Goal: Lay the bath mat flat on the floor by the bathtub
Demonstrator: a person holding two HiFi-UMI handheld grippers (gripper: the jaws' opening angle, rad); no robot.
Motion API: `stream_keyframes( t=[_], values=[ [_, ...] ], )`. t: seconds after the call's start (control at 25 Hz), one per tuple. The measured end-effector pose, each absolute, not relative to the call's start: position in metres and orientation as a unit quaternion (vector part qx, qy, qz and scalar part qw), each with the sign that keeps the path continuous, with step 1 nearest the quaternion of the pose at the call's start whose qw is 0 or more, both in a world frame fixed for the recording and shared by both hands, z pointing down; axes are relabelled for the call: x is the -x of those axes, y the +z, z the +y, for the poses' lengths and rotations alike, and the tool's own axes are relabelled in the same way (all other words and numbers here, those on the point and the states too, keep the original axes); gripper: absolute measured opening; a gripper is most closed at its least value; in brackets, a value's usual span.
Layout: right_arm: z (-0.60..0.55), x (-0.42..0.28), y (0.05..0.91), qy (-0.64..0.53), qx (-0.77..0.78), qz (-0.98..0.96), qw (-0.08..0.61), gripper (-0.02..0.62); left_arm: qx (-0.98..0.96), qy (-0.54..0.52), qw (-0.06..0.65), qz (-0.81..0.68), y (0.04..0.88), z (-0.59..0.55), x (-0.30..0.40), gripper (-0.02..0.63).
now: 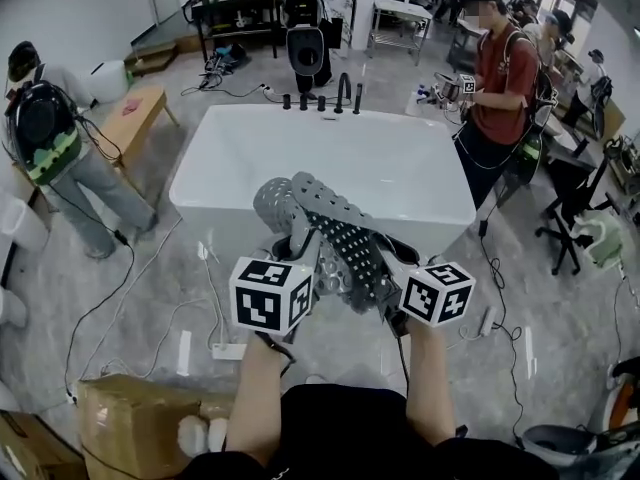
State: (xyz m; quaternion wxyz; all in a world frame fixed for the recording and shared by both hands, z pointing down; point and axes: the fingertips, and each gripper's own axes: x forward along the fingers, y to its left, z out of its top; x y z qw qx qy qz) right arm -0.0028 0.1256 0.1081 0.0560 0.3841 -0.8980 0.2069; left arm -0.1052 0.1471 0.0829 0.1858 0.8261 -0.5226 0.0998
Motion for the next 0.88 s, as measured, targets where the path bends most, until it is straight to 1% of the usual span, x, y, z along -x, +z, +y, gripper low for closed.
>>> stream_keyframes(
  t=[0.4,0.88],
  values=[
    [0.108,0.024,0.112,0.200,-0.390,-0.897,0.062,0.026,-0.835,0.089,0.195,-0.507,0.088,0.131,0.119,0.021],
    [0.063,0.016,0.108,0.210,-0.361,-0.907,0.050,0.026,-0.822,0.113,0.179,-0.528,0.076,0.089,0.105,0.021]
  ],
)
